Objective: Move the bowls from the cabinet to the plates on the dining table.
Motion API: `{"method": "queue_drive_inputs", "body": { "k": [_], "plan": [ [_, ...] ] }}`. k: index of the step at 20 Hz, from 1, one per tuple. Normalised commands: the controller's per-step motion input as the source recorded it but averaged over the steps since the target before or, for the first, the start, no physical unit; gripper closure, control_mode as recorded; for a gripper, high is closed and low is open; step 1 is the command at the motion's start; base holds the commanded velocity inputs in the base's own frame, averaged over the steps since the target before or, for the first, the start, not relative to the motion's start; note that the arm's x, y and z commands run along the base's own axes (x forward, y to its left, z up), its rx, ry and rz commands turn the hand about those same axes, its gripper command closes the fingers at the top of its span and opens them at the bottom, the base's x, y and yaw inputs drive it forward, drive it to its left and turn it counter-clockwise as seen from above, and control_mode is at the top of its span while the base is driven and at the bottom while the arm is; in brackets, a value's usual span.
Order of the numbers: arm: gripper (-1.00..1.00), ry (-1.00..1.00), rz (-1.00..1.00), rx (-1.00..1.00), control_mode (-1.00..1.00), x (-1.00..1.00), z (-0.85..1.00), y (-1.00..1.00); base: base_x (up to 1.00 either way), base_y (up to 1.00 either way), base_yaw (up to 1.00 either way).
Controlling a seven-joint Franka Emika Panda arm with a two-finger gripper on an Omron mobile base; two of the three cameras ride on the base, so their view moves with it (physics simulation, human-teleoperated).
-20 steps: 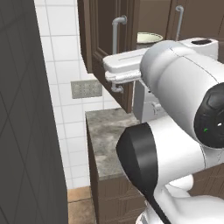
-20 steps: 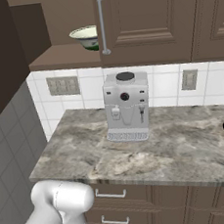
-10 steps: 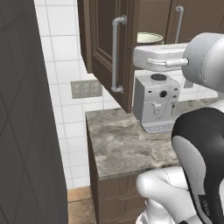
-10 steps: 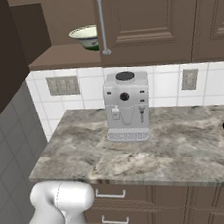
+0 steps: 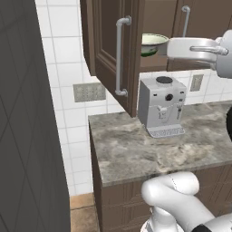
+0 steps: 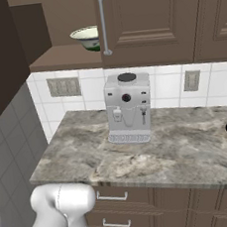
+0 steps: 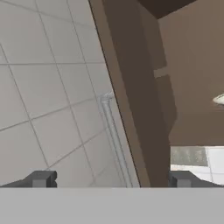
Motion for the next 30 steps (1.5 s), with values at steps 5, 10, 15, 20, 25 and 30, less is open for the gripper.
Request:
{"method": "queue_drive_inputs", "body": {
  "k": [5,10,15,20,25,30],
  "plan": [
    [-1.00,0.15,0.27,0.11,-1.00,0.29,-0.07,-0.17,0.00,0.00,0.00],
    [-1.00,0.14,0.24,0.11,-1.00,0.37,-0.02,-0.24,0.00,0.00,0.00],
    [-1.00,0.13,0.23,0.06,-1.00,0.51,-0.14,-0.13,0.00,0.00,0.00],
    [-1.00,0.13,0.22,0.02,-1.00,0.71,-0.28,0.11,0.00,0.00,0.00],
    [-1.00,0.10,0.19,0.01,-1.00,0.77,-0.29,0.21,0.00,0.00,0.00],
    [-1.00,0.05,0.17,0.00,-1.00,0.58,-0.29,0.43,0.00,0.00,0.00]
  ]
}}
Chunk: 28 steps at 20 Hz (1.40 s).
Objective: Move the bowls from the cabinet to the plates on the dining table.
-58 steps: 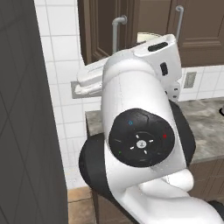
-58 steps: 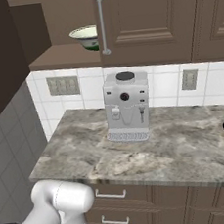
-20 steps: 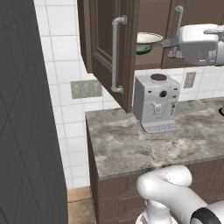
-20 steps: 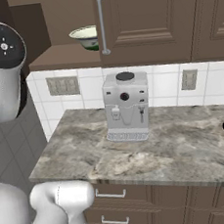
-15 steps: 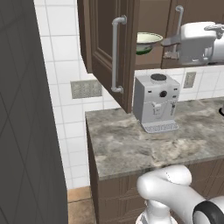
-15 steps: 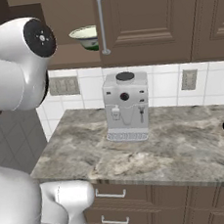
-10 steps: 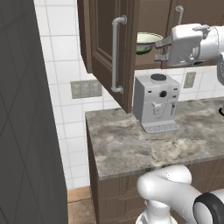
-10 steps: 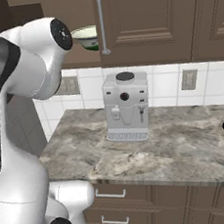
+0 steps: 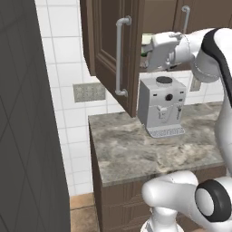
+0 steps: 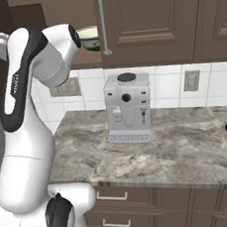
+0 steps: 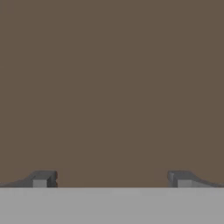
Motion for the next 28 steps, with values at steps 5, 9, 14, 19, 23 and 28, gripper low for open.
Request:
{"method": "queue_drive_inputs", "body": {
  "k": [5,9,14,19,23,28],
  "plan": [
    [-1.00,0.00,0.16,-0.01,-1.00,0.18,-0.34,0.75,0.00,0.00,0.00],
    [-1.00,0.00,0.13,-0.01,-1.00,0.06,-0.29,0.78,0.00,0.00,0.00],
    [-1.00,0.00,0.10,0.00,-1.00,0.11,-0.14,0.46,0.00,0.00,0.00],
    [-1.00,0.00,0.03,-0.01,-1.00,0.01,-0.04,0.09,0.00,0.00,0.00],
    [-1.00,-0.04,-0.02,-0.06,-1.00,0.01,-0.07,0.01,0.00,0.00,0.00],
    [-1.00,-0.13,-0.08,-0.07,-1.00,0.00,0.00,-0.35,0.00,0.00,0.00]
  ]
}}
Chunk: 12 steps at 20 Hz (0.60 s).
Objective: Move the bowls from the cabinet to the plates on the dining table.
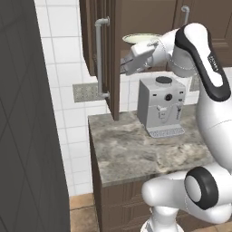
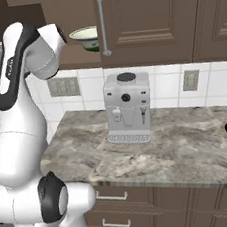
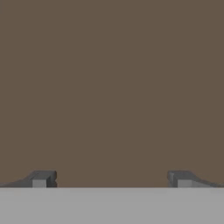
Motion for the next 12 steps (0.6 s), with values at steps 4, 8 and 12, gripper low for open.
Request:
{"method": "queue_drive_inputs", "body": {
  "k": [4,8,12],
  "plan": [
    [-1.00,-0.09,-0.09,-0.06,-1.00,0.00,0.02,-0.55,0.00,0.00,0.00],
    [-1.00,-0.08,-0.11,-0.10,-1.00,0.00,0.00,-0.50,0.00,0.00,0.00],
    [-1.00,-0.08,-0.10,-0.11,-1.00,0.00,-0.01,-0.45,0.00,0.00,0.00]
  ]
}}
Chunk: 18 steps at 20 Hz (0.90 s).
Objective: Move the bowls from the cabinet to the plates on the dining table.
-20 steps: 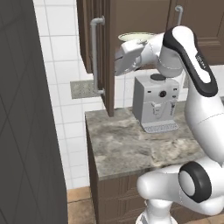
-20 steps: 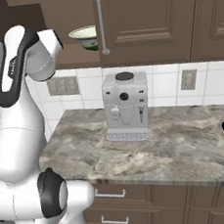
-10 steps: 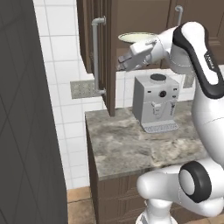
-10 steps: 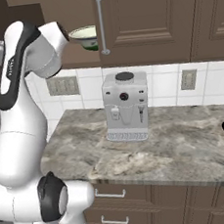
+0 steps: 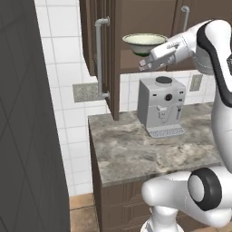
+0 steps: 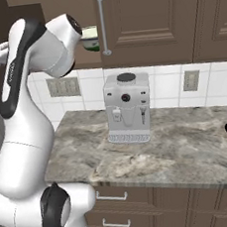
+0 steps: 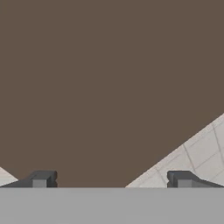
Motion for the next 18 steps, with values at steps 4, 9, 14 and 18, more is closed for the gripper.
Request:
{"method": "queue_drive_inputs", "body": {
  "k": [4,9,14,18],
  "plan": [
    [-1.00,-0.10,-0.09,-0.10,-1.00,0.00,0.00,-0.47,0.00,0.00,0.00],
    [-1.00,-0.09,-0.12,-0.08,-1.00,0.00,0.00,-0.57,0.00,0.00,0.00],
    [-1.00,-0.04,-0.18,-0.10,-1.00,-0.02,0.00,-0.59,0.00,0.00,0.00],
    [-1.00,0.00,-0.18,-0.11,-1.00,0.00,0.00,-0.56,0.00,0.00,0.00]
  ]
}}
